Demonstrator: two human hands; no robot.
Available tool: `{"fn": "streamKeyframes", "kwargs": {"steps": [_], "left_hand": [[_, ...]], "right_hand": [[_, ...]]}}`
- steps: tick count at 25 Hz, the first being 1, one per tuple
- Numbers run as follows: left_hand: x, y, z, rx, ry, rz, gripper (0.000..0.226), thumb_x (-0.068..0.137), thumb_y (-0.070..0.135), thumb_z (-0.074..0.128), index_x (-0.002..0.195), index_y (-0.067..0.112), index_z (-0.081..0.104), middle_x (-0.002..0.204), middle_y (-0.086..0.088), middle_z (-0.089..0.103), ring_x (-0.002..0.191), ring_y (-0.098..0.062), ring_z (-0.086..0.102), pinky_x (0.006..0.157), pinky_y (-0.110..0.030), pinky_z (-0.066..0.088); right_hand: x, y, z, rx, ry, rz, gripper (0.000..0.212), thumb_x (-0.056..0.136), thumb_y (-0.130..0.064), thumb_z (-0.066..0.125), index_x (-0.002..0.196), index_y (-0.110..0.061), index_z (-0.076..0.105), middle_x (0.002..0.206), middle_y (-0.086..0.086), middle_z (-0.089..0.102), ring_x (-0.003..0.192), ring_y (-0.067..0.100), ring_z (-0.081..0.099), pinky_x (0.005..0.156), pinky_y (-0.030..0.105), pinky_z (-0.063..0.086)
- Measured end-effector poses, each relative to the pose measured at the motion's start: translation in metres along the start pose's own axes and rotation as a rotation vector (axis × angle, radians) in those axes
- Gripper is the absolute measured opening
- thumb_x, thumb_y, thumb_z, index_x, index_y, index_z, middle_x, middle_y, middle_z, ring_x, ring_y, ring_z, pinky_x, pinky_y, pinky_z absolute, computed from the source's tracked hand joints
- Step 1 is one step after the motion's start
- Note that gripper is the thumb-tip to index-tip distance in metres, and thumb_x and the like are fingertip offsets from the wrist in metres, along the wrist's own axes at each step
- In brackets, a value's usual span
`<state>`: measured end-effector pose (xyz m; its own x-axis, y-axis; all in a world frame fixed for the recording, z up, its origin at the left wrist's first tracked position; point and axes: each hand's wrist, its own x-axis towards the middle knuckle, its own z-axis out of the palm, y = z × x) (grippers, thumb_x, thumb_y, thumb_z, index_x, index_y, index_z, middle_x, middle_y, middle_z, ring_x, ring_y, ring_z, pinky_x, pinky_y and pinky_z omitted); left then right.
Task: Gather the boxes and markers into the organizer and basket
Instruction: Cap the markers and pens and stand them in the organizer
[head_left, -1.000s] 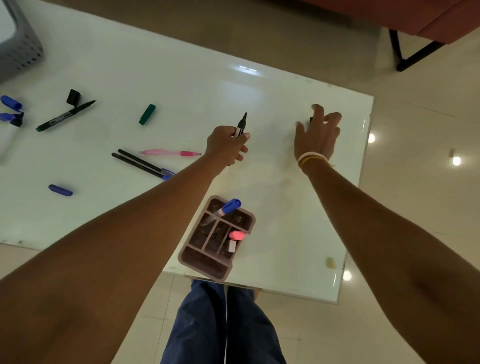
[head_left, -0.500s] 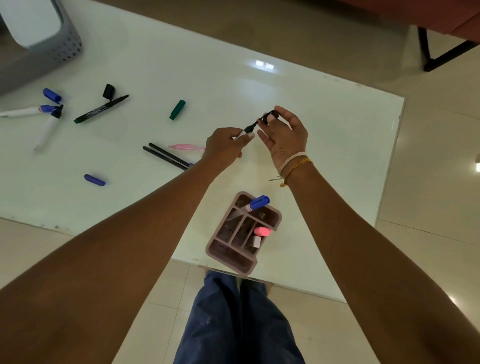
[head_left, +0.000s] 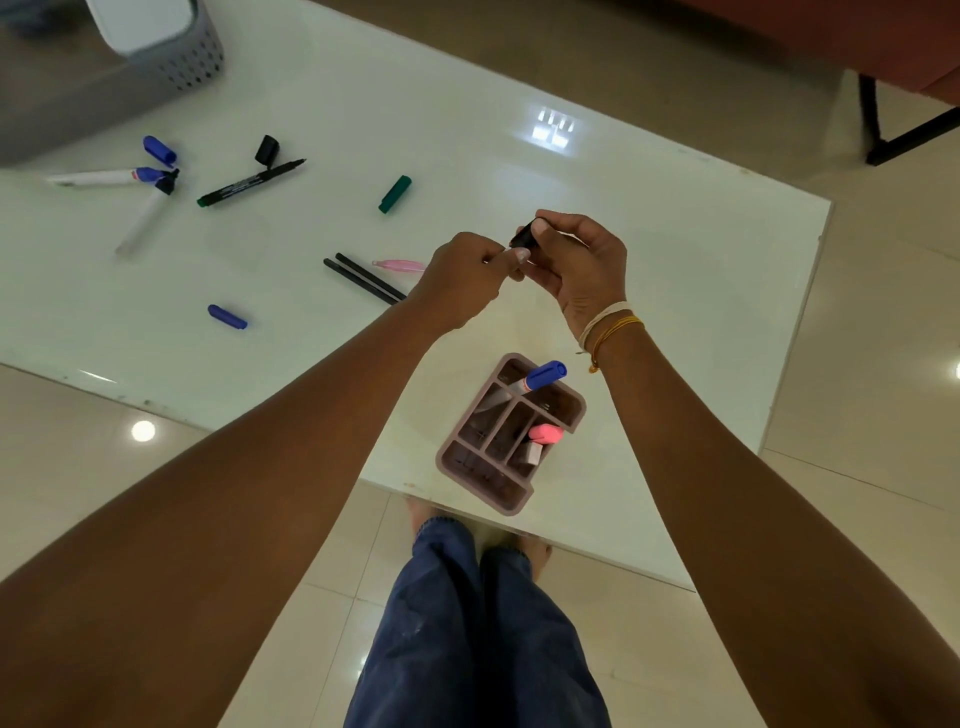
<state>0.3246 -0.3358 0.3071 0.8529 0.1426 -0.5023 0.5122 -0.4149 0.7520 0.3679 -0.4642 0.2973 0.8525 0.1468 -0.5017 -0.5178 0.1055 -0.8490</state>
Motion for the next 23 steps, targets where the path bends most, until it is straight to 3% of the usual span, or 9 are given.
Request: {"fn": "streamKeyframes", "kwargs": {"steps": [3, 6, 10, 13, 16, 18, 20, 23], "left_hand": [[-0.013, 0.004, -0.002, -0.098, -0.049, -0.034, 0.043, 0.099, 0.038, 0.047, 0.092, 0.002, 0.07, 0.057, -0.004, 0.046, 0.038, -0.013, 0.031, 0.038, -0.017, 0.026], [-0.027, 0.005, -0.001, -0.2, -0.089, -0.029, 0.043, 0.099, 0.036, 0.046, 0.092, 0.0, 0.069, 0.054, -0.005, 0.041, 0.036, -0.011, 0.027, 0.039, -0.017, 0.024], [-0.033, 0.016, 0.002, -0.169, -0.076, 0.106, 0.047, 0.097, 0.04, 0.05, 0.087, 0.0, 0.071, 0.056, -0.006, 0.049, 0.034, -0.011, 0.037, 0.036, -0.018, 0.031], [-0.037, 0.022, 0.011, -0.157, -0.055, 0.111, 0.054, 0.091, 0.049, 0.055, 0.09, -0.004, 0.069, 0.071, -0.008, 0.059, 0.059, -0.017, 0.052, 0.05, -0.018, 0.041], [-0.053, 0.005, 0.025, -0.13, -0.003, 0.127, 0.046, 0.089, 0.05, 0.057, 0.1, 0.007, 0.068, 0.09, 0.004, 0.065, 0.085, -0.01, 0.059, 0.071, -0.018, 0.047], [-0.063, -0.011, 0.035, -0.163, -0.005, 0.056, 0.047, 0.092, 0.051, 0.051, 0.103, 0.008, 0.064, 0.097, 0.0, 0.062, 0.093, -0.014, 0.057, 0.083, -0.03, 0.046], [-0.07, -0.022, 0.044, -0.195, -0.012, -0.05, 0.046, 0.097, 0.049, 0.041, 0.103, 0.008, 0.061, 0.097, -0.007, 0.057, 0.092, -0.02, 0.054, 0.085, -0.038, 0.045], [-0.075, -0.037, 0.05, -0.147, -0.019, -0.101, 0.038, 0.1, 0.042, 0.038, 0.099, 0.01, 0.06, 0.093, 0.0, 0.063, 0.091, -0.018, 0.06, 0.089, -0.037, 0.045]], "right_hand": [[-0.015, -0.002, 0.0, 0.071, 0.007, 0.007, 0.011, 0.09, 0.001, 0.061, 0.096, -0.005, 0.068, 0.09, 0.02, 0.069, 0.082, 0.032, 0.069, 0.076, 0.036, 0.061], [-0.034, -0.009, -0.007, 0.132, -0.085, 0.016, 0.013, 0.091, 0.003, 0.058, 0.096, -0.006, 0.066, 0.087, 0.016, 0.071, 0.079, 0.03, 0.07, 0.076, 0.037, 0.061], [-0.05, -0.033, -0.011, -0.026, -0.107, -0.145, 0.019, 0.088, 0.007, 0.059, 0.104, -0.001, 0.054, 0.084, 0.02, 0.068, 0.078, 0.028, 0.071, 0.074, 0.039, 0.06], [-0.071, -0.038, -0.02, -0.138, 0.129, -0.375, 0.017, 0.088, 0.004, 0.056, 0.104, -0.001, 0.057, 0.081, 0.017, 0.066, 0.077, 0.023, 0.07, 0.073, 0.042, 0.061], [-0.096, -0.022, -0.041, -0.304, 0.349, -0.649, 0.014, 0.092, 0.001, 0.051, 0.104, 0.001, 0.058, 0.083, 0.005, 0.063, 0.074, 0.015, 0.067, 0.076, 0.04, 0.06], [-0.106, -0.01, -0.054, -0.398, 0.369, -0.683, 0.014, 0.093, -0.001, 0.051, 0.104, 0.0, 0.059, 0.082, -0.006, 0.059, 0.074, 0.015, 0.065, 0.074, 0.032, 0.059], [-0.112, 0.001, -0.061, -0.465, 0.357, -0.65, 0.013, 0.093, -0.004, 0.052, 0.103, -0.002, 0.059, 0.082, -0.004, 0.06, 0.077, 0.02, 0.067, 0.069, 0.025, 0.058], [-0.114, 0.014, -0.06, -0.521, 0.278, -0.585, 0.008, 0.09, -0.007, 0.058, 0.097, -0.006, 0.06, 0.082, -0.003, 0.063, 0.078, 0.02, 0.068, 0.069, 0.022, 0.058]]}}
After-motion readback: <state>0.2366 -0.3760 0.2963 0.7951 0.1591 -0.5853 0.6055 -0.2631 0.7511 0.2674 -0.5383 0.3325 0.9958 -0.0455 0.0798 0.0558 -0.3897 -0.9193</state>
